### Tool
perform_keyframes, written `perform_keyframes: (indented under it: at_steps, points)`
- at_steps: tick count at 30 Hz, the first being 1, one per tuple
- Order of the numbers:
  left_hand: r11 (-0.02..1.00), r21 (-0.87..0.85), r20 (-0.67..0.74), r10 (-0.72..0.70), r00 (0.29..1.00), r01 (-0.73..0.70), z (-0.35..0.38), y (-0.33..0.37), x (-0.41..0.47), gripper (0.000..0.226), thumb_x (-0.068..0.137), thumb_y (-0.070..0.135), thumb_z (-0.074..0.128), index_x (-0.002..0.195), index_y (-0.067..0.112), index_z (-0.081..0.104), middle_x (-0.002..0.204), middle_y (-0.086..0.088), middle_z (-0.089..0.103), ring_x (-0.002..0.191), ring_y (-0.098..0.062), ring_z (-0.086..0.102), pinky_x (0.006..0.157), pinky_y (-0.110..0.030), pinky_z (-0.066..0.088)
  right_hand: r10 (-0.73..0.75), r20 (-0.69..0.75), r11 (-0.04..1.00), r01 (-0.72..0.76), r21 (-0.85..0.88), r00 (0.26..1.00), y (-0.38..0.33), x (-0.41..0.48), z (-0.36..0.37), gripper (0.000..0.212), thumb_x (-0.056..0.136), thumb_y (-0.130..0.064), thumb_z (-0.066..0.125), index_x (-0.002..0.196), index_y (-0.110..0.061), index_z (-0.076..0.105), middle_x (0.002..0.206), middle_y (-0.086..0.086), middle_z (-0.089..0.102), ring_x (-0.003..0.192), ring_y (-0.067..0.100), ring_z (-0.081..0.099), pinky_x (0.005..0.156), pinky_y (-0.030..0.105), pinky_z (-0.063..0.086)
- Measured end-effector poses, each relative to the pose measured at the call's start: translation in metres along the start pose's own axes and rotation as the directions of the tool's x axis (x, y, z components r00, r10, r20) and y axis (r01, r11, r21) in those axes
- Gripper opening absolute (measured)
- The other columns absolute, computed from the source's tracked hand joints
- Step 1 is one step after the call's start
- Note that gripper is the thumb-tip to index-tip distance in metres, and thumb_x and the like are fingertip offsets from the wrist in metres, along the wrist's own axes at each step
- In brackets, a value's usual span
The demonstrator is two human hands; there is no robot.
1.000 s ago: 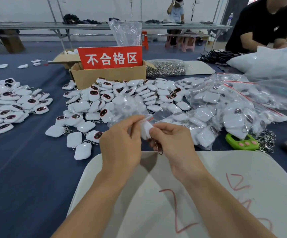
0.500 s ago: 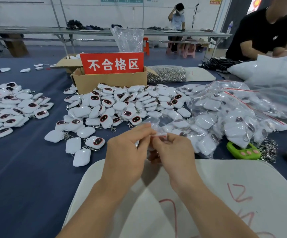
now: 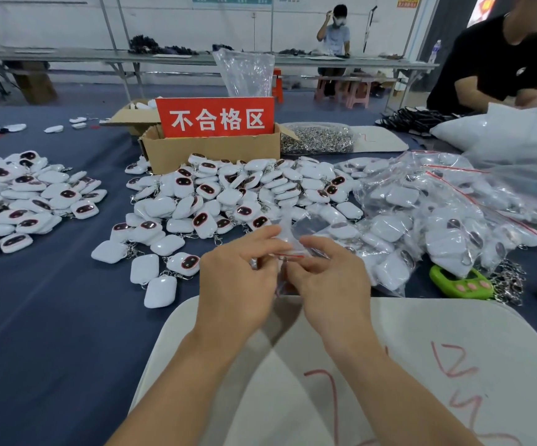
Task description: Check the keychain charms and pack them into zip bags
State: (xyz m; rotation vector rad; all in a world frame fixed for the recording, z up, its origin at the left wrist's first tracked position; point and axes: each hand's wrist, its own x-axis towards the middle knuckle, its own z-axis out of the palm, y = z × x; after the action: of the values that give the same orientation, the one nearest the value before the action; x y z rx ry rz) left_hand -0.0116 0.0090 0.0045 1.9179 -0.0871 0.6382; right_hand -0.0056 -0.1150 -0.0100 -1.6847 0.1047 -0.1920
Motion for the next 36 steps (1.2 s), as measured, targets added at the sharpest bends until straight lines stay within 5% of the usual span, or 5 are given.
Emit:
perform_keyframes:
  at_steps: [6, 10, 17, 23, 36]
  points:
    - [0.820, -0.489, -0.228, -0.448, 0.864, 0.296, -0.023, -0.015, 0.031, 0.037, 0.083, -0.010, 0.068, 0.078, 0.023, 0.083, 0.091, 0.013, 0.080, 0.098, -0.016, 0.075, 0.089, -0.036, 0.059, -0.095, -0.175, 0.995, 0.093, -0.020, 0.980, -0.009, -0.002, -0.007, 0.011, 0.087, -0.041, 0.071, 0.082, -0.031, 0.070, 0.061, 0.004, 0.068, 0.045, 0.009, 0.049, 0.043, 0.016, 0.039]
    - [0.728, -0.667, -0.359, -0.501, 0.787, 0.159, -0.074, -0.012, 0.053, 0.022, 0.080, -0.004, 0.077, 0.088, 0.015, 0.082, 0.090, -0.001, 0.081, 0.083, -0.020, 0.077, 0.073, -0.031, 0.060, -0.151, -0.037, 0.942, 0.132, -0.309, 0.988, -0.001, 0.003, 0.002, 0.008, 0.092, -0.032, 0.066, 0.096, -0.030, 0.072, 0.072, -0.008, 0.073, 0.062, -0.001, 0.059, 0.065, 0.012, 0.045]
    - [0.920, 0.367, -0.362, 0.279, 0.889, -0.139, -0.054, -0.001, 0.029, 0.039, 0.086, -0.001, 0.059, 0.099, 0.029, 0.080, 0.108, 0.011, 0.077, 0.097, -0.010, 0.072, 0.080, -0.019, 0.050, -0.321, 0.231, 0.620, 0.388, -0.682, 0.918, 0.006, 0.023, 0.047, 0.050, 0.097, -0.034, 0.058, 0.143, -0.015, 0.050, 0.138, 0.004, 0.055, 0.134, 0.027, 0.038, 0.112, 0.040, 0.030]
    - [0.750, 0.660, 0.111, -0.140, 0.984, 0.032, -0.022, -0.030, 0.013, 0.040, 0.087, 0.016, 0.057, 0.115, 0.041, 0.068, 0.105, 0.007, 0.073, 0.102, -0.023, 0.065, 0.071, -0.032, 0.040, -0.292, 0.370, 0.346, 0.458, -0.819, 0.882, 0.009, 0.065, 0.070, 0.054, 0.103, -0.032, 0.046, 0.154, -0.019, 0.035, 0.166, 0.008, 0.027, 0.151, 0.032, 0.020, 0.121, 0.043, 0.017]
    - [0.780, 0.613, 0.051, -0.195, 0.979, 0.123, -0.019, -0.049, 0.018, 0.034, 0.087, 0.022, 0.065, 0.117, 0.036, 0.073, 0.110, 0.003, 0.076, 0.104, -0.024, 0.065, 0.072, -0.028, 0.034, -0.282, 0.356, 0.496, 0.453, -0.741, 0.891, 0.004, 0.029, 0.054, 0.019, 0.086, -0.008, 0.054, 0.089, -0.024, 0.046, 0.106, 0.002, 0.055, 0.102, 0.027, 0.049, 0.084, 0.036, 0.030]
